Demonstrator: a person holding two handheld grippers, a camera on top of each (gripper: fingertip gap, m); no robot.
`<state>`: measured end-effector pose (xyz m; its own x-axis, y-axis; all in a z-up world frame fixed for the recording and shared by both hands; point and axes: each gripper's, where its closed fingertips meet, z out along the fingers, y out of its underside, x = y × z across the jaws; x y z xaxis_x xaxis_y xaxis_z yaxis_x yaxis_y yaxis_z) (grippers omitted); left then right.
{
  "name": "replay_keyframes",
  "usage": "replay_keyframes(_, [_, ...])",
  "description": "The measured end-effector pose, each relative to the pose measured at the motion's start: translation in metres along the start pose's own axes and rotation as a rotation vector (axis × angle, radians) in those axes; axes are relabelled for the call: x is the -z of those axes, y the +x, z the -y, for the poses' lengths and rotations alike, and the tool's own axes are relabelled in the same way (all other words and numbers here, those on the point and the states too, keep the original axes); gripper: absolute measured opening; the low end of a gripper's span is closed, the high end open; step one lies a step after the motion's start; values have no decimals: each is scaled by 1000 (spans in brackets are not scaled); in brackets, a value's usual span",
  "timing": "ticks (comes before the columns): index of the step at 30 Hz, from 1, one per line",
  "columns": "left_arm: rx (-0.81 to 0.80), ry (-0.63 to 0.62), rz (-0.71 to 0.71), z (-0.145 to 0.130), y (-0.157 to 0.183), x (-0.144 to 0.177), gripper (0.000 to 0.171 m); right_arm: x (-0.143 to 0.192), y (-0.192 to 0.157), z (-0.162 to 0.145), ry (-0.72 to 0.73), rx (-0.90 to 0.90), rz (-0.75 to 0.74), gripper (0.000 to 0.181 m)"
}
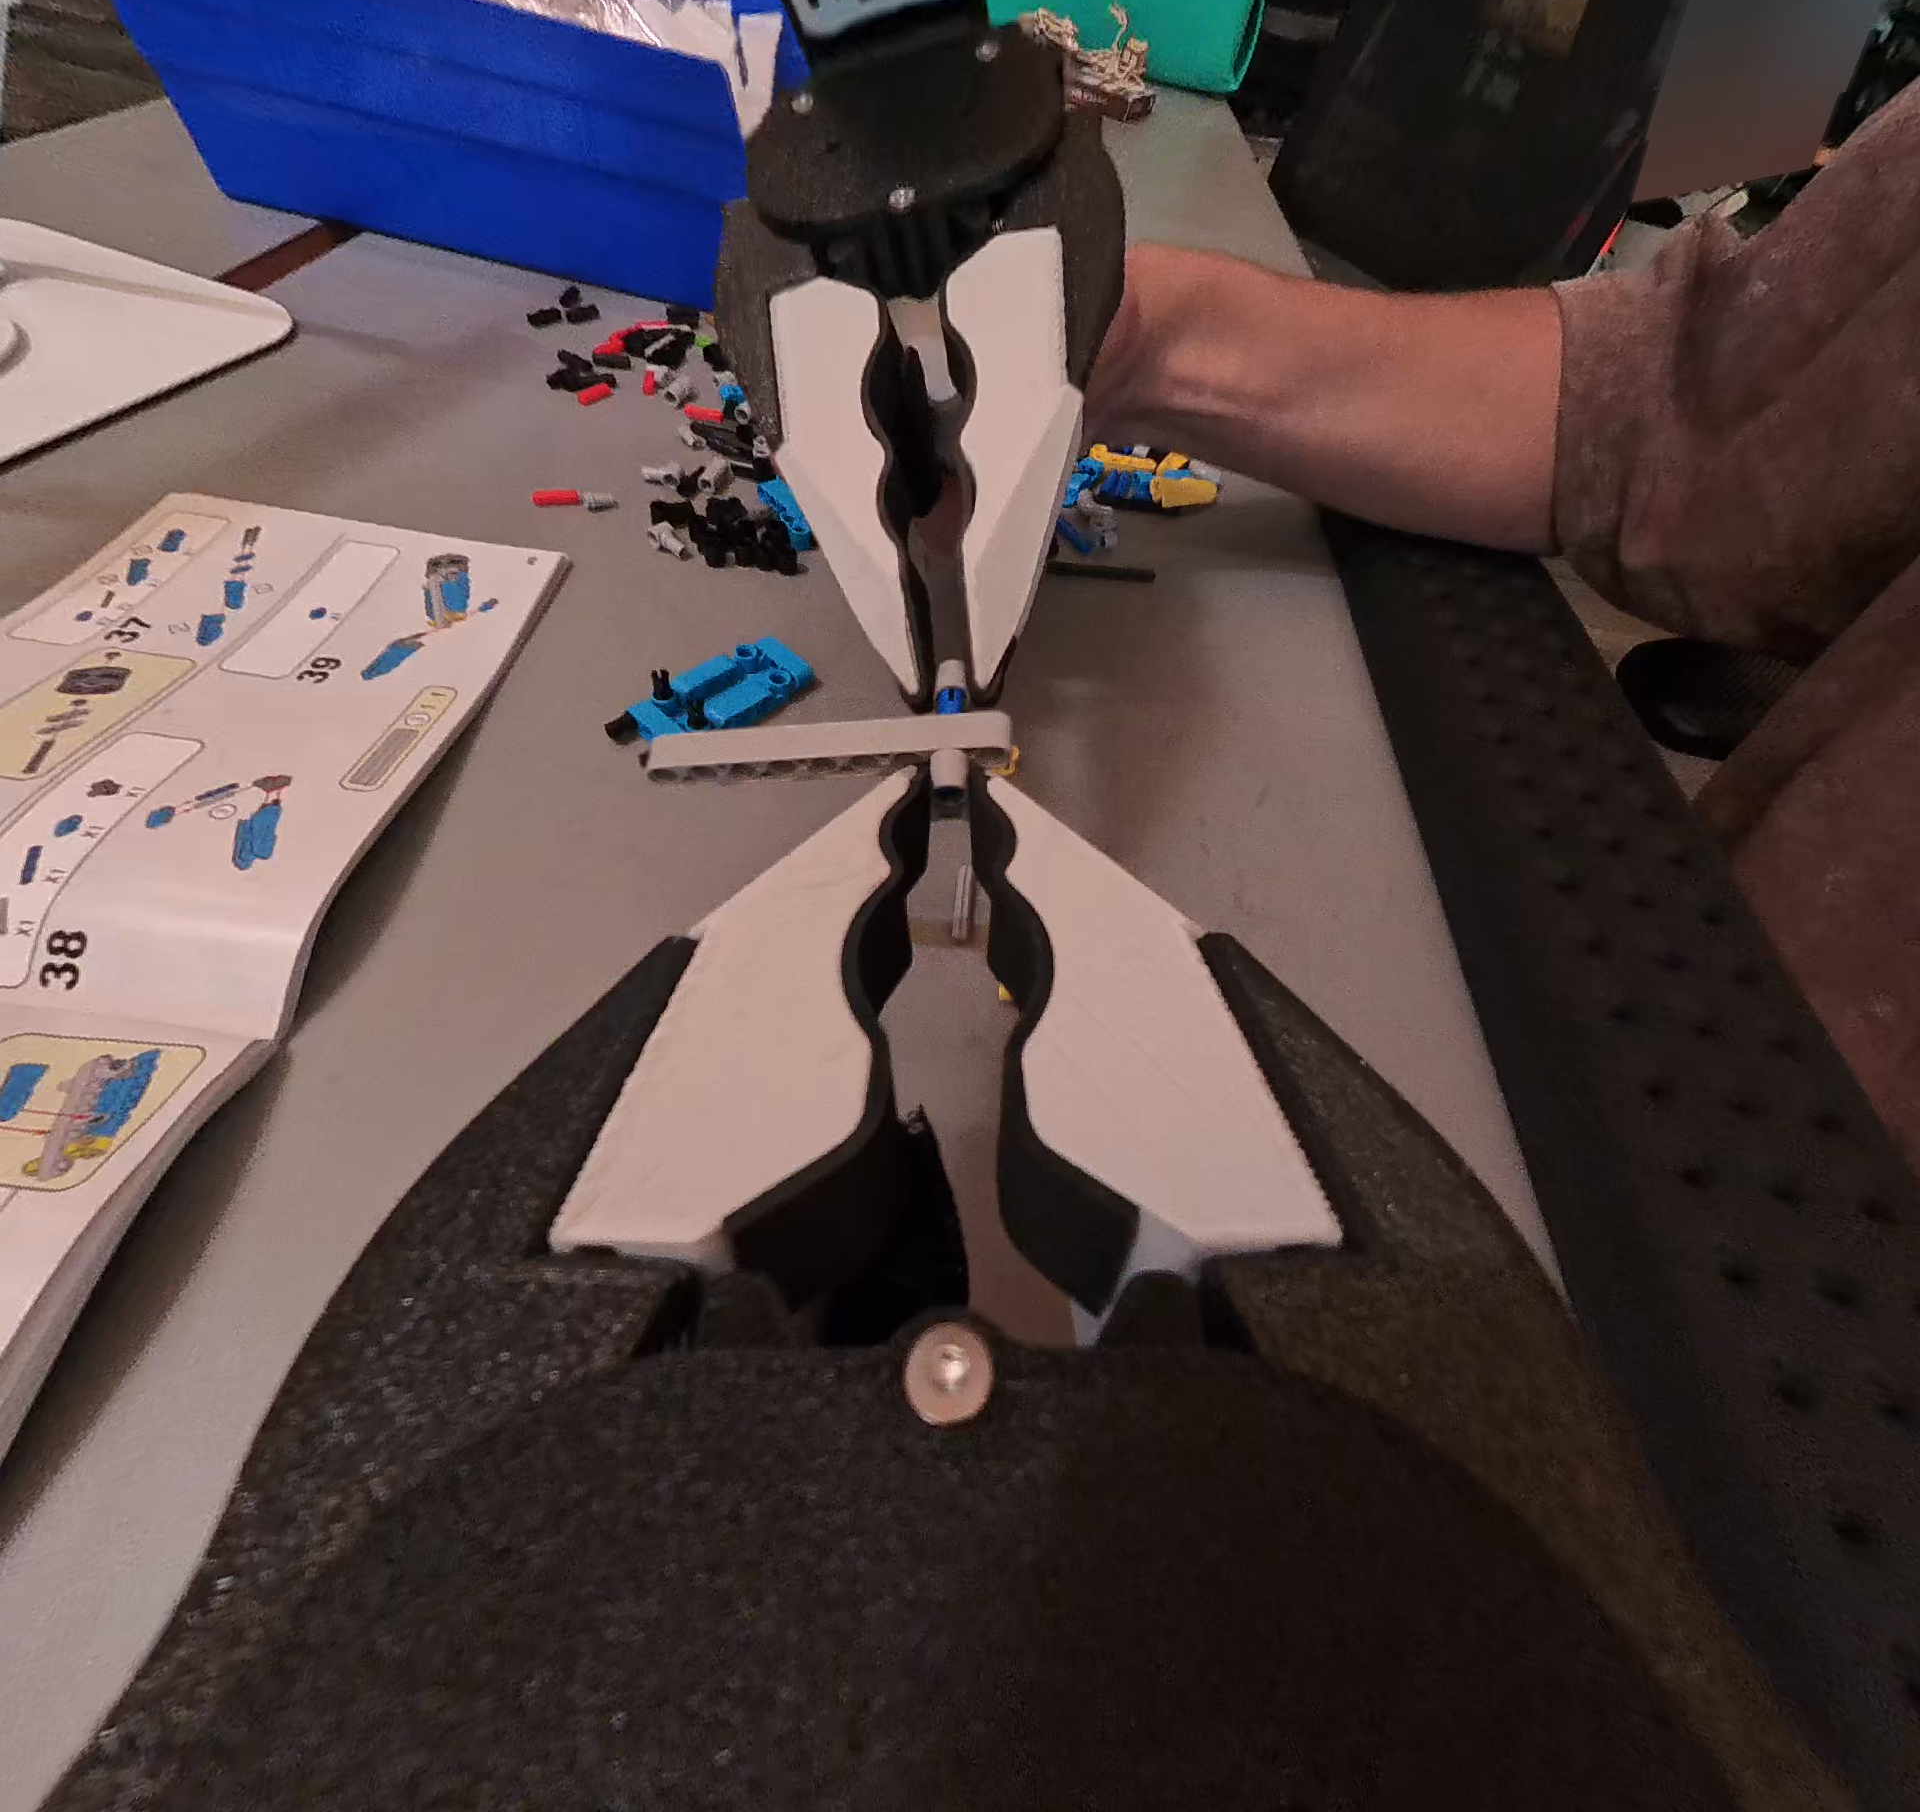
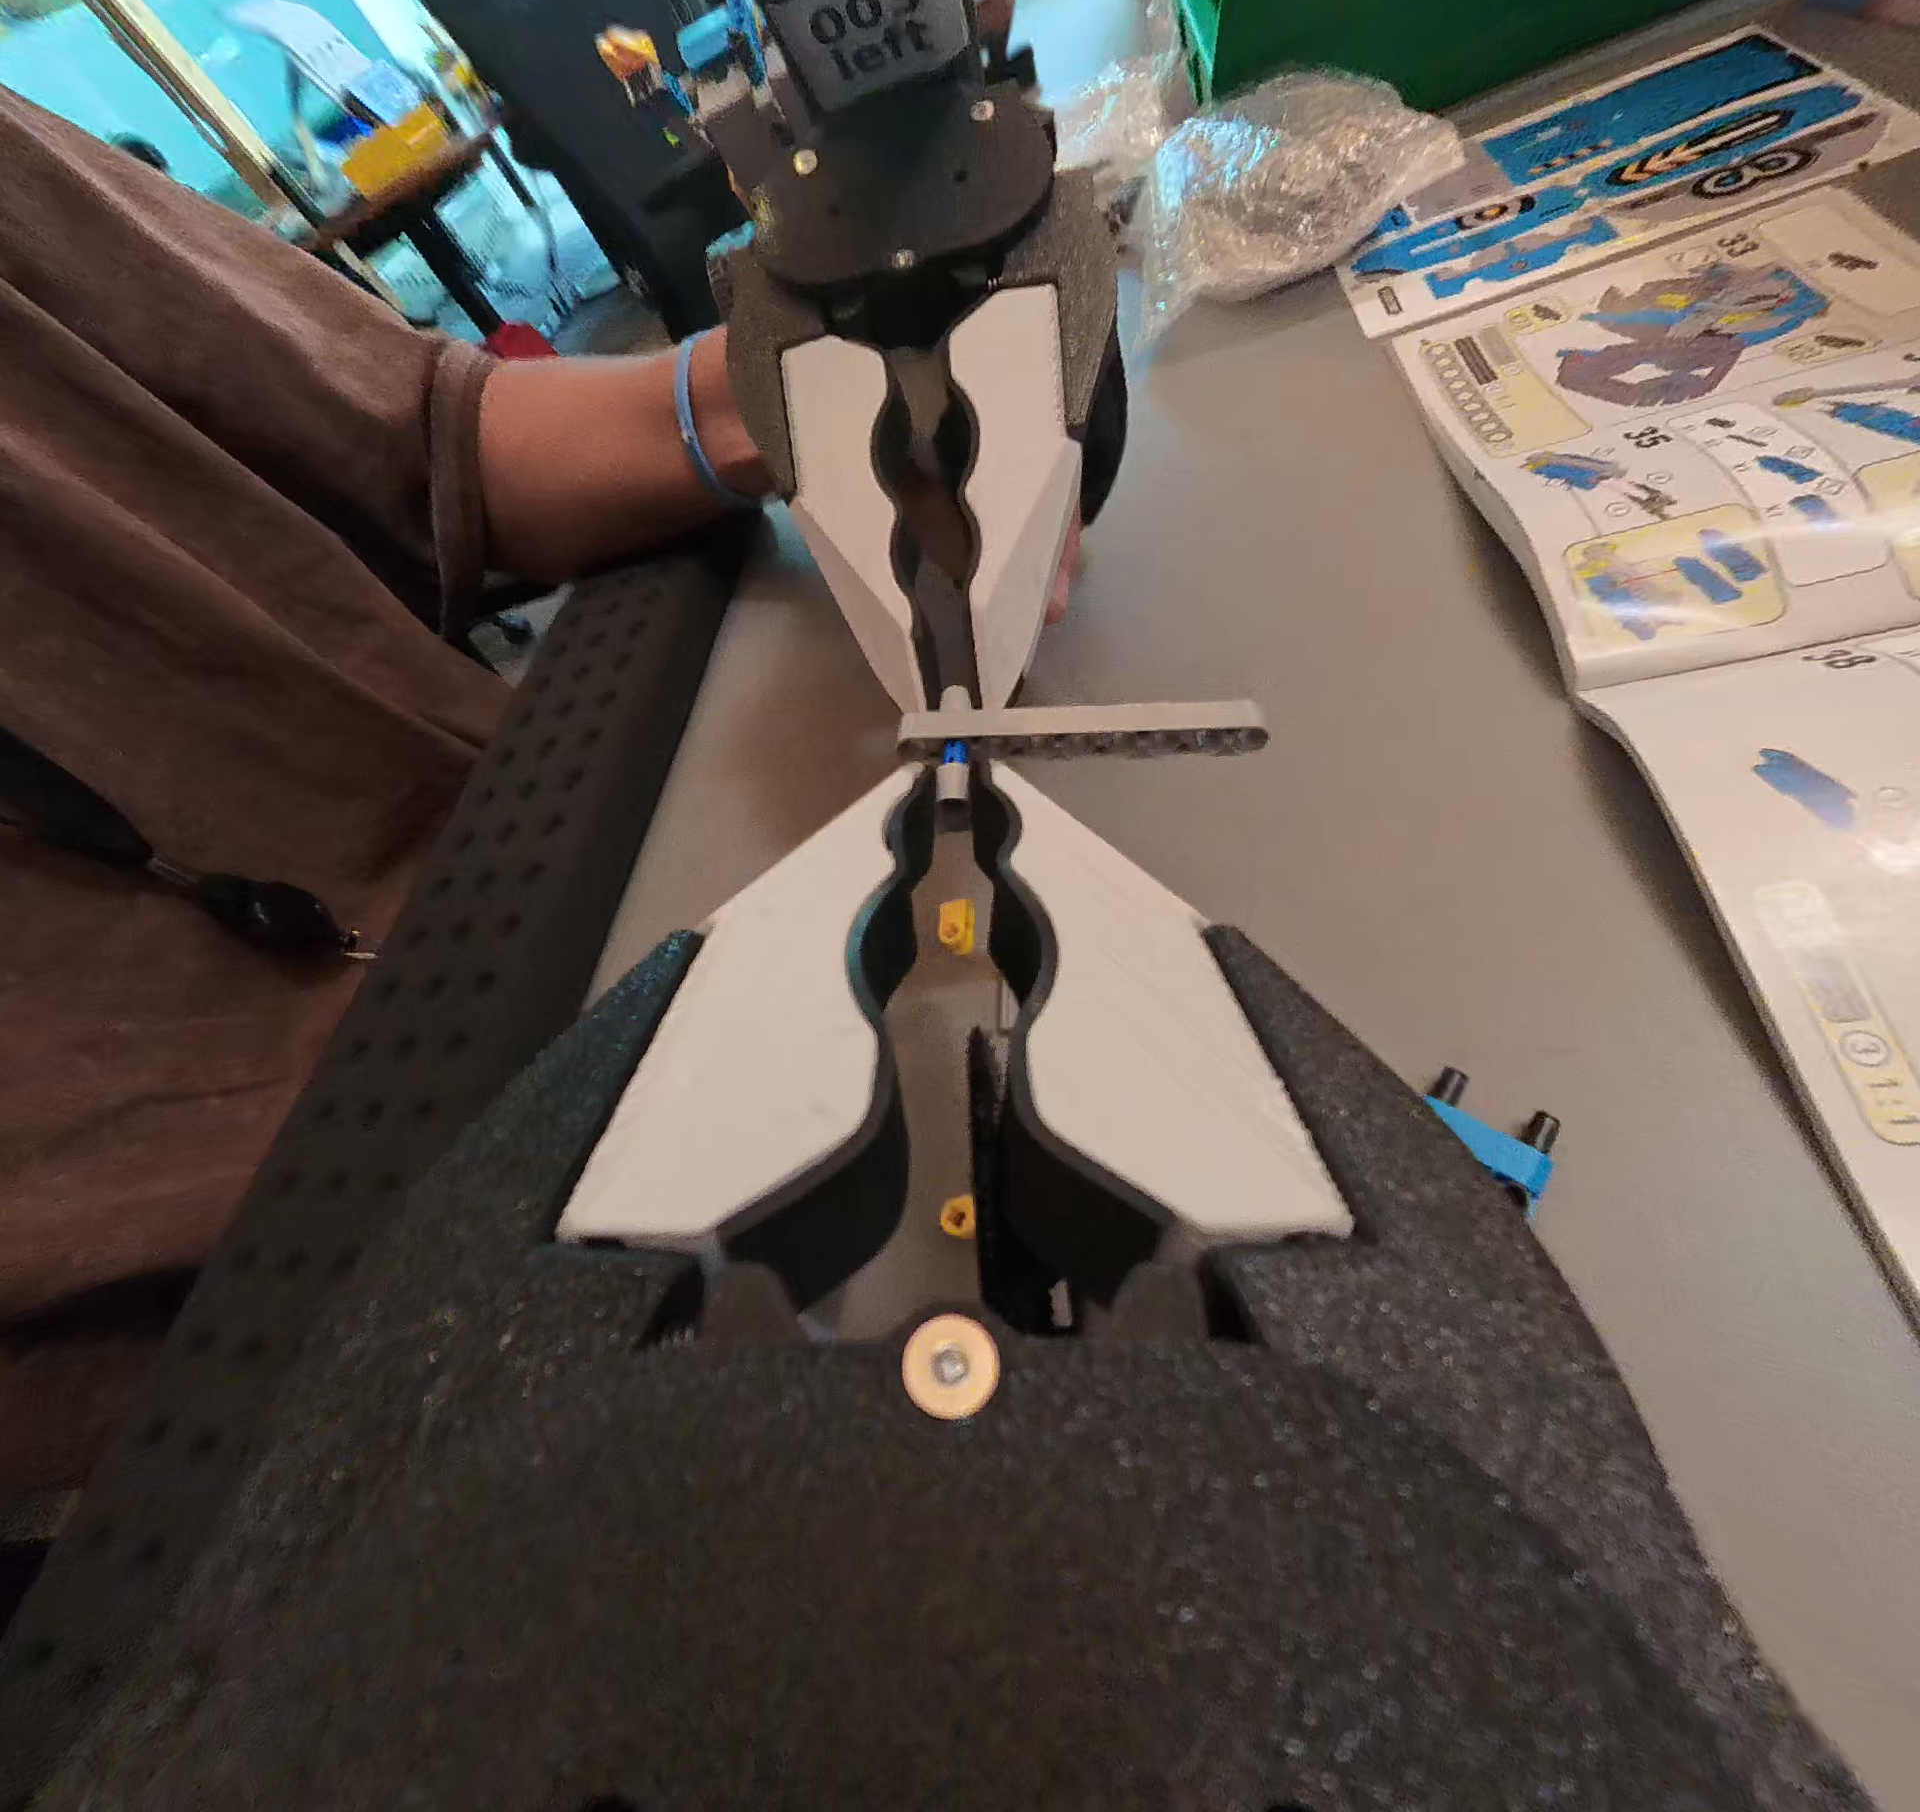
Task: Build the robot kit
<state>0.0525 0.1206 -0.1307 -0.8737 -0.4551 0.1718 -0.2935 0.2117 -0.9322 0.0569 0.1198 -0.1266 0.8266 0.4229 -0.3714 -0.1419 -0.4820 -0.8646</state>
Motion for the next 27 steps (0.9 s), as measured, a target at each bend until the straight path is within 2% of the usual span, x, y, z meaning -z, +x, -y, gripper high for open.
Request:
replay_keyframes(4, [-1,-41,-37,-8,8,-8,6,-3,-9,4,20,-22,74,6])
replay_keyframes(8, [14,-42,-34,-9,4,-11,6,0,-5,-1,-34,9,19,6])
replay_keyframes(13, [-21,-153,41,-27,-3,-18,6,-4,7,-20,-168,62,-100,7])
replay_keyframes(20, [-66,-297,114,-50,-11,-26,7,-9,19,-47,-317,84,-172,7])
replay_keyframes(24, [-143,-368,164,-61,-14,-29,7,-14,23,-54,-338,82,-175,7])
replay_keyframes(27, [-130,-387,172,-64,-17,-29,6,-16,27,-58,-326,60,-169,7])
